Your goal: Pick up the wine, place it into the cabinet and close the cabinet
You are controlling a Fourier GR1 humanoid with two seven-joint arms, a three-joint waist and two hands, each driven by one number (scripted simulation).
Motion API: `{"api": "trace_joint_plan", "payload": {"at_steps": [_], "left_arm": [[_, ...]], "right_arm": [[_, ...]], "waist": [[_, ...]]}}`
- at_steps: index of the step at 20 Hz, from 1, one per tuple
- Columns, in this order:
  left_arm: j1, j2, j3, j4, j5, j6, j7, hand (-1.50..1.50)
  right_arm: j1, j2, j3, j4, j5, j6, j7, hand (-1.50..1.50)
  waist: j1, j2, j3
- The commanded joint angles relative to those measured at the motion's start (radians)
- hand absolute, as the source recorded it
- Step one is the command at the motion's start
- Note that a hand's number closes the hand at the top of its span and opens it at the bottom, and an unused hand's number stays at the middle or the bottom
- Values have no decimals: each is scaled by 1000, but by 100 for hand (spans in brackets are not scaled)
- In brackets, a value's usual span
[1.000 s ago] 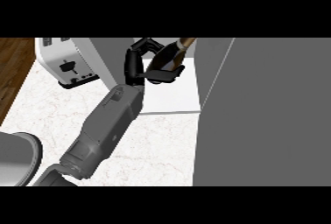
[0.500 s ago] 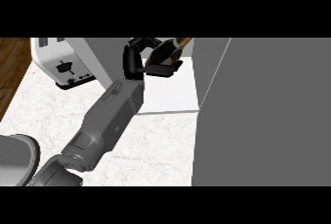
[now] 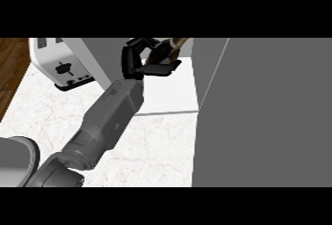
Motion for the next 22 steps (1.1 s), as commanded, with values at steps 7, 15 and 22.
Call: {"api": "trace_joint_plan", "payload": {"at_steps": [7, 15, 22], "left_arm": [[-15, 26, 26, 94, -12, 10, -23, 150], [-9, 14, 15, 126, -46, 82, -45, -150], [19, 19, -3, 152, -79, 101, -54, -150]], "right_arm": [[-10, -6, -5, -60, -40, -11, 36, -150], [-99, -15, -19, 10, -28, -27, 20, -150], [-78, -16, -11, -46, -37, -37, 61, -150]], "waist": [[-13, 13, -4], [0, 13, -4], [-17, 17, -5]]}}
